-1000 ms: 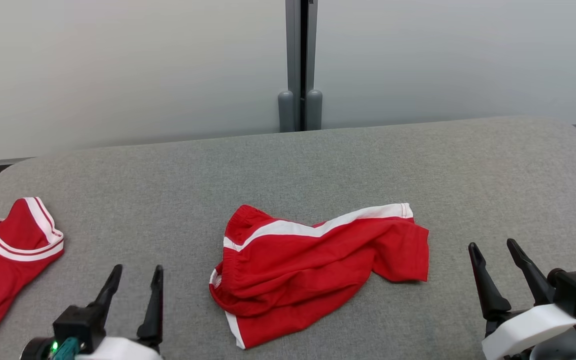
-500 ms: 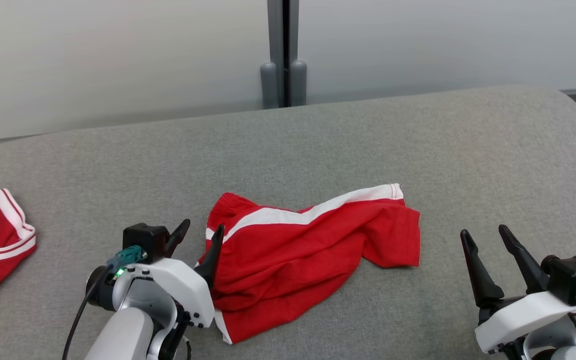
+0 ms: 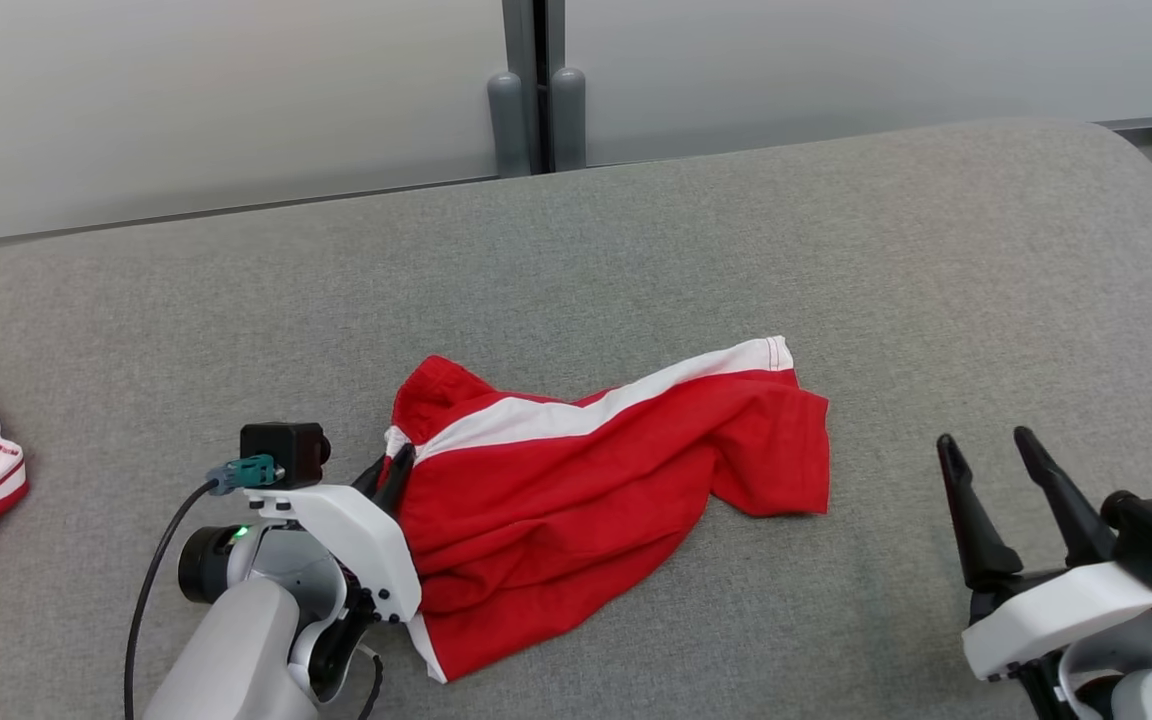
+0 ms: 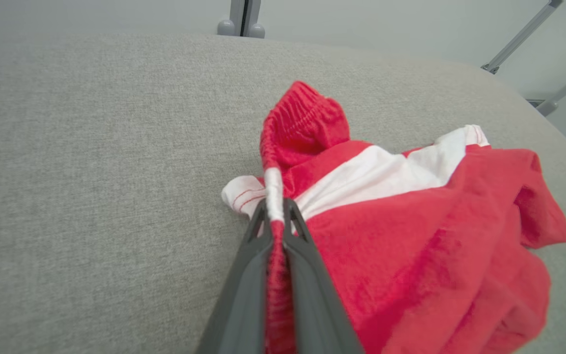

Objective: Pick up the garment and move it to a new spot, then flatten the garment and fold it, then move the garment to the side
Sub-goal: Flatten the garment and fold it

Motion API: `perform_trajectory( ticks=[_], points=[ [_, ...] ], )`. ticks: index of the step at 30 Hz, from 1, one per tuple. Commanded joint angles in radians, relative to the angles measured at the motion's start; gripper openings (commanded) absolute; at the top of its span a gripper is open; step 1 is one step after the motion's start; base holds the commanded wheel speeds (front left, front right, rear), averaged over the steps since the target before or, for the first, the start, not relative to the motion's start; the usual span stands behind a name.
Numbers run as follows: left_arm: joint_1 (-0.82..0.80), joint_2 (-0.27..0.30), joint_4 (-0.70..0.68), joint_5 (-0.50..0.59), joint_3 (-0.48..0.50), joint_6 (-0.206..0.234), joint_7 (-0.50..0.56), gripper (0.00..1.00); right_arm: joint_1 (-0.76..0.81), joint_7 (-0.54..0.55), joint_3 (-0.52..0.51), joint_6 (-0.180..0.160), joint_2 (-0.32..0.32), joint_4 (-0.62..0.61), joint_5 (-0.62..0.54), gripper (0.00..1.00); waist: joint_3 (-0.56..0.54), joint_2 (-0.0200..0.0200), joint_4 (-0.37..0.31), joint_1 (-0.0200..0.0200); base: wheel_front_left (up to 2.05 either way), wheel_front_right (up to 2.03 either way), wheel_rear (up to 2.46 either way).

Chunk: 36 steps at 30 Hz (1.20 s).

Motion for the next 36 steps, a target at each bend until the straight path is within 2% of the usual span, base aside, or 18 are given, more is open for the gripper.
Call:
perform_trajectory(
  ticks=[1,6,12,16,28,29,31,32,35,36],
  points=[
    [-0.02,0.003,0.009,0.001,-0.001,-0.003,-0.017,0.0,-0.014,-0.01,-0.015,0.0,-0.006,0.007,-0.005,1.0,0.004,-0.0001,0.006,0.0,0.0,0.0,0.0],
    [-0.043,-0.004,0.004,0.008,-0.011,-0.003,-0.062,0.0,-0.056,-0.019,-0.057,0.0,-0.005,0.027,-0.027,1.0,0.039,-0.0001,0.035,0.0,0.0,0.0,0.0],
    [-0.089,-0.021,-0.034,0.027,-0.041,0.005,-0.1,0.0,-0.164,-0.007,-0.056,0.0,-0.042,0.072,-0.006,1.0,0.129,-0.0001,0.096,0.0,0.0,0.0,0.0],
    [-0.117,-0.03,-0.055,0.034,-0.057,0.01,-0.116,0.0,-0.243,0.014,-0.016,0.0,-0.074,0.126,0.017,1.0,0.174,-0.0001,0.123,0.0,0.0,0.0,0.0],
    [-0.169,-0.045,-0.094,0.037,-0.115,0.021,-0.169,0.0,-0.484,0.132,0.238,0.0,-0.164,0.465,0.17,1.0,0.238,-0.0001,0.174,0.0,0.0,0.0,0.0],
    [-0.168,-0.045,-0.096,0.037,-0.117,0.023,-0.177,0.0,-0.493,0.132,0.258,0.0,-0.166,0.483,0.182,0.83,0.238,-0.0001,0.174,0.0,0.0,0.0,0.0],
    [-0.165,-0.045,-0.103,0.037,-0.118,0.026,-0.188,0.0,-0.507,0.118,0.287,0.0,-0.174,0.509,0.206,0.1,0.237,-0.0001,0.173,0.0,0.0,0.0,0.0],
    [-0.164,-0.043,-0.108,0.04,-0.117,0.029,-0.195,0.0,-0.517,0.102,0.295,0.0,-0.179,0.513,0.219,0.0,0.235,-0.0001,0.171,0.0,0.0,0.0,0.0],
    [-0.156,-0.036,-0.134,0.038,-0.105,0.041,-0.221,0.0,-0.546,0.032,0.309,0.0,-0.196,0.508,0.246,0.0,0.225,-0.0001,0.166,0.0,0.0,0.0,0.0],
    [-0.148,-0.033,-0.162,0.032,-0.094,0.047,-0.244,0.0,-0.548,-0.028,0.313,0.0,-0.204,0.495,0.26,0.0,0.211,-0.0001,0.16,0.0,0.0,0.0,0.0]
  ],
)
